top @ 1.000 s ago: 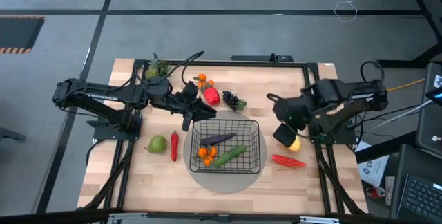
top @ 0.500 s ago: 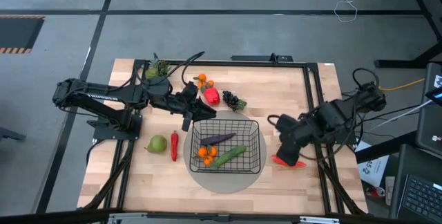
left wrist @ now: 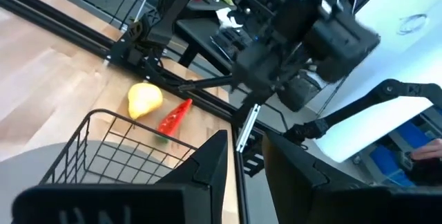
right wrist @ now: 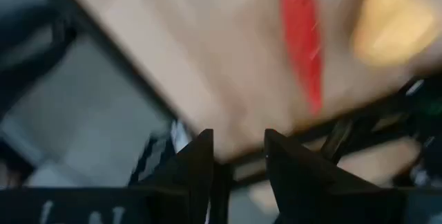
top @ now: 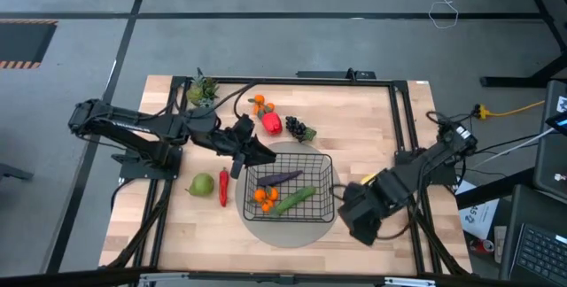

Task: Build produce basket
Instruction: Put the green watermelon slice into the black wire basket

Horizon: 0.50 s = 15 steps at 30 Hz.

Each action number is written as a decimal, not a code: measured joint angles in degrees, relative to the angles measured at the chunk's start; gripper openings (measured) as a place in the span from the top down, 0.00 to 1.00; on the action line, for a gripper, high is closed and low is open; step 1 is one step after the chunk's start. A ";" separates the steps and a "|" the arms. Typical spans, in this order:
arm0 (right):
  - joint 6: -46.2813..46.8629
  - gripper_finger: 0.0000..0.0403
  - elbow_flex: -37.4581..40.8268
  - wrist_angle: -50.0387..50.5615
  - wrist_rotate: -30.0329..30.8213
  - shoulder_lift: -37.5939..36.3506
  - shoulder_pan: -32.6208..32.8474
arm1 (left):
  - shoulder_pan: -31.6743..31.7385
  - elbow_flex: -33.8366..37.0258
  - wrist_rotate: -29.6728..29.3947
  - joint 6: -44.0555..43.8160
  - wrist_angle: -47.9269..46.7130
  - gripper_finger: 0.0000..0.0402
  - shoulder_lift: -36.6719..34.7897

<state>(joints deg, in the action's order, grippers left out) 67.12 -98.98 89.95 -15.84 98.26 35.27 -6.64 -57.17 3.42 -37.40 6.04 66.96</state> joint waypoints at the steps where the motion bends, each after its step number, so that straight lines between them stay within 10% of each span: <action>1: -0.49 0.67 0.00 -0.02 -2.75 0.54 0.61 | -0.33 0.00 -0.31 0.01 -0.01 0.78 0.00; 11: 0.22 0.67 0.00 0.02 -6.83 -1.49 11.35 | -2.46 0.00 2.08 -0.01 -1.26 0.78 -0.97; 15: 5.45 0.67 0.00 0.15 3.06 -4.38 17.00 | -3.05 0.00 1.62 -0.07 -1.02 0.78 -1.42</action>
<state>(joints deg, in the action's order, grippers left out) 72.57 -98.98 90.11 -12.79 93.88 52.27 -9.69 -57.17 5.04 -37.47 5.02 65.54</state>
